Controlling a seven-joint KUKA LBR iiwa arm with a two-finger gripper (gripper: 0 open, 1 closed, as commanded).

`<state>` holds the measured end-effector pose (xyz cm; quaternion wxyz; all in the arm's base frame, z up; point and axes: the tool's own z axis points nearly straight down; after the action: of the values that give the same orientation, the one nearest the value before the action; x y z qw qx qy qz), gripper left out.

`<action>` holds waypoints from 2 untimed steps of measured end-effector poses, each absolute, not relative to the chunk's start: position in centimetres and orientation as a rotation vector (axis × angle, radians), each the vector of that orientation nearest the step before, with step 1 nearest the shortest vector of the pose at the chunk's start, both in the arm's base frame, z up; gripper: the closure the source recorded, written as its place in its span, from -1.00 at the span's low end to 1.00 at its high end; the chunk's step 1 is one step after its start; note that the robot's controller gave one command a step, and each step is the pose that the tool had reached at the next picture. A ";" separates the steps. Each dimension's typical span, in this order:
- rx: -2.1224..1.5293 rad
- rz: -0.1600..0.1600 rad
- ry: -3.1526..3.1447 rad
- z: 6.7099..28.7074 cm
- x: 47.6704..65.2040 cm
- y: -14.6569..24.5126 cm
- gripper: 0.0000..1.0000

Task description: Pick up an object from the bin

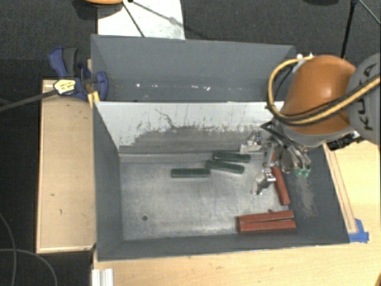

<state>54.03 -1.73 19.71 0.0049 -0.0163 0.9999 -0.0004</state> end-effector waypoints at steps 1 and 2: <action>-0.019 0.003 3.141 17.1 49.7 -3.9 -1.00; -0.160 -0.001 3.136 15.2 48.3 -5.2 -1.00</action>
Offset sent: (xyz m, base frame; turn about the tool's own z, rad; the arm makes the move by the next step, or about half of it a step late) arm -0.0640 -0.0400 -0.0632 -0.1760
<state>48.30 -5.25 15.18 0.0006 -0.0509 0.9987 -0.0003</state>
